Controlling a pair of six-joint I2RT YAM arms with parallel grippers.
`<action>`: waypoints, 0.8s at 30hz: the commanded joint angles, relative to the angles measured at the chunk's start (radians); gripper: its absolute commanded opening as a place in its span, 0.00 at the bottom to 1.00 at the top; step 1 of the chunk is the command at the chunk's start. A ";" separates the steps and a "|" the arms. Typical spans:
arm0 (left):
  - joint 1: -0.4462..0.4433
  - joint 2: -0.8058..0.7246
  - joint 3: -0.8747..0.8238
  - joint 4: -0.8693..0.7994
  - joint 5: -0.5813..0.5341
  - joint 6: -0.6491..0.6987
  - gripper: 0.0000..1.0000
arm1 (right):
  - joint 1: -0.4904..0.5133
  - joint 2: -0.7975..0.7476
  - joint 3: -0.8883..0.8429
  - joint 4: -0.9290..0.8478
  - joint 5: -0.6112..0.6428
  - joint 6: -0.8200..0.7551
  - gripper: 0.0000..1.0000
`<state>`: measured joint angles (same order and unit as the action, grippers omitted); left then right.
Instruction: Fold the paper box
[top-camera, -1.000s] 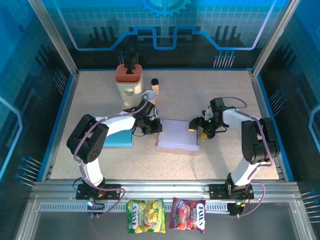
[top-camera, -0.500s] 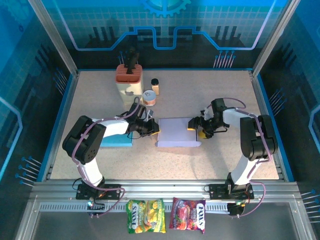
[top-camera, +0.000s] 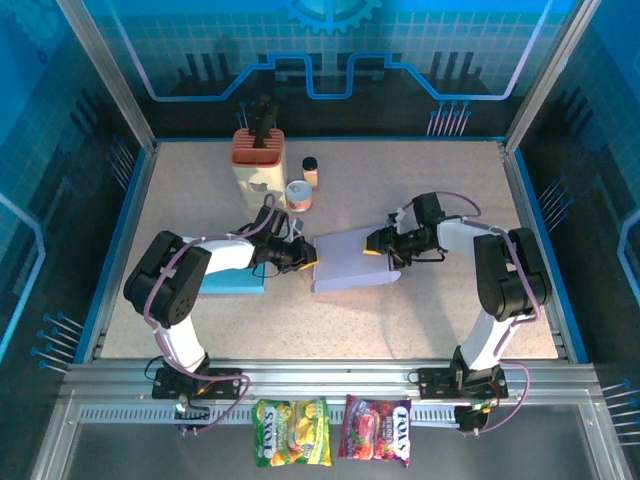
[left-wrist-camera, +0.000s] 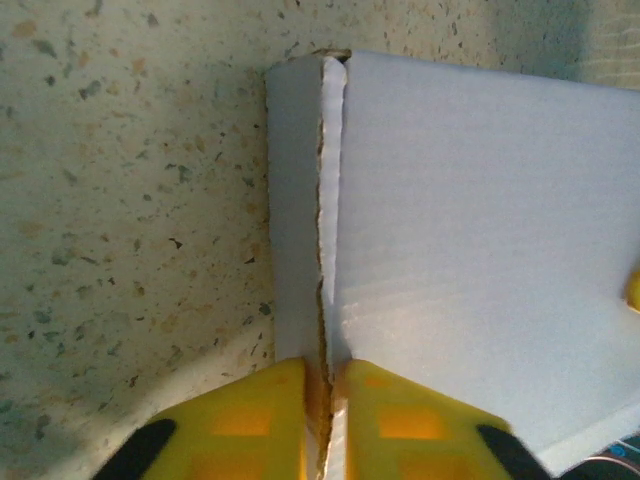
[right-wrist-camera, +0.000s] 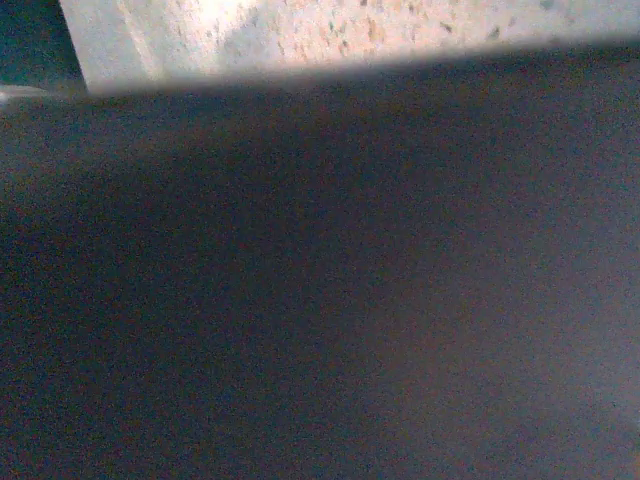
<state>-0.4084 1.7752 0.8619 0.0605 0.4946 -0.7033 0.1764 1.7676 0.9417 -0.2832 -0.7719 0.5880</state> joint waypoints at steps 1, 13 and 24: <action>0.007 -0.047 -0.005 -0.050 -0.047 0.019 0.23 | 0.004 -0.019 -0.012 0.060 -0.051 0.123 0.48; 0.006 -0.234 0.077 -0.107 -0.090 0.054 0.52 | -0.055 -0.149 -0.028 0.027 -0.115 0.545 0.35; -0.224 -0.472 0.140 -0.387 -0.197 0.919 0.59 | -0.128 -0.177 0.027 -0.260 -0.176 0.675 0.31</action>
<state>-0.5827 1.3270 0.9668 -0.1486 0.3504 -0.1520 0.0731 1.5967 0.9379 -0.4095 -0.8921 1.2282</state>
